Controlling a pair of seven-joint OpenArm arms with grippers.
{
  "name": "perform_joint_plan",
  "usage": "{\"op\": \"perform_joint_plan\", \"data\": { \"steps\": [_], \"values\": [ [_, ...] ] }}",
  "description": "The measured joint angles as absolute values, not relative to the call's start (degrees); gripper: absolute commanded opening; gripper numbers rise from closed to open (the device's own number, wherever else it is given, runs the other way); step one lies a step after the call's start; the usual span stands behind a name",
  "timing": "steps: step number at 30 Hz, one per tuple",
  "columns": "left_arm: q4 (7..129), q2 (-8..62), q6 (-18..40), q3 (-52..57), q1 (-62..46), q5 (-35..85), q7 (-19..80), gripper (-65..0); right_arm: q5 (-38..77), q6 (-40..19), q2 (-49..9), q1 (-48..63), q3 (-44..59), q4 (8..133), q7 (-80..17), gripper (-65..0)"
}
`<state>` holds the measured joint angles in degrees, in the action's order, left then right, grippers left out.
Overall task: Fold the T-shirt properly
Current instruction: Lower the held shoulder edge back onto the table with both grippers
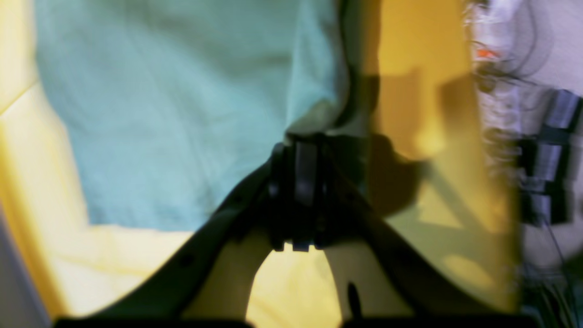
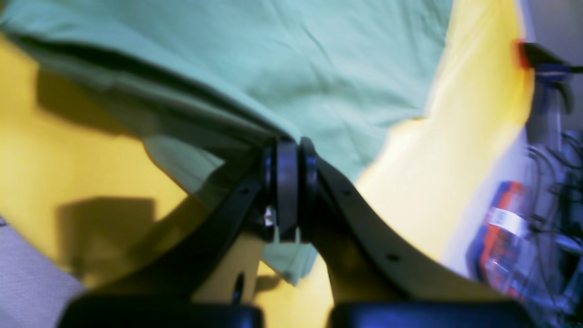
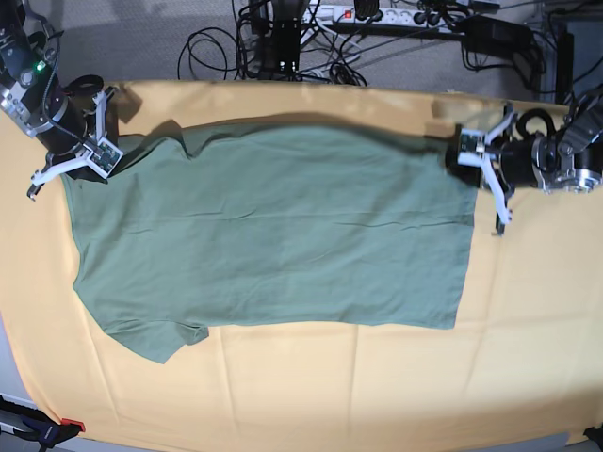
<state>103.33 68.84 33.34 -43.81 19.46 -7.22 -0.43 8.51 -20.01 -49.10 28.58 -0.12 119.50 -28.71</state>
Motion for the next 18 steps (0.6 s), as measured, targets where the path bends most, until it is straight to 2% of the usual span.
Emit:
{"op": "perform_joint_plan", "data": {
  "steps": [2,9,12,18],
  "values": [
    [100.79,67.4,32.47,-43.81,21.43,-6.48,-0.4,-65.0,11.25,-21.93,-48.9,26.5,-0.21,116.9,-27.77,-65.0],
    [93.19,62.24,32.1,-43.81,25.45,-6.57,-0.56,-65.0,13.37,-23.16,-48.18,19.51,-0.19,107.9,-22.85,-65.0],
    [91.92,60.84,32.12,-43.81,25.54,-6.63,-0.54,-65.0,17.61,-27.03,-46.83,16.73,-0.21,103.98,-22.87,-65.0],
    [91.77,59.88,30.35,-43.81,25.54,-6.68,-0.56,-65.0,18.04,-27.97,-43.27,11.55,-0.27,98.63,-22.87,-65.0]
  ]
}}
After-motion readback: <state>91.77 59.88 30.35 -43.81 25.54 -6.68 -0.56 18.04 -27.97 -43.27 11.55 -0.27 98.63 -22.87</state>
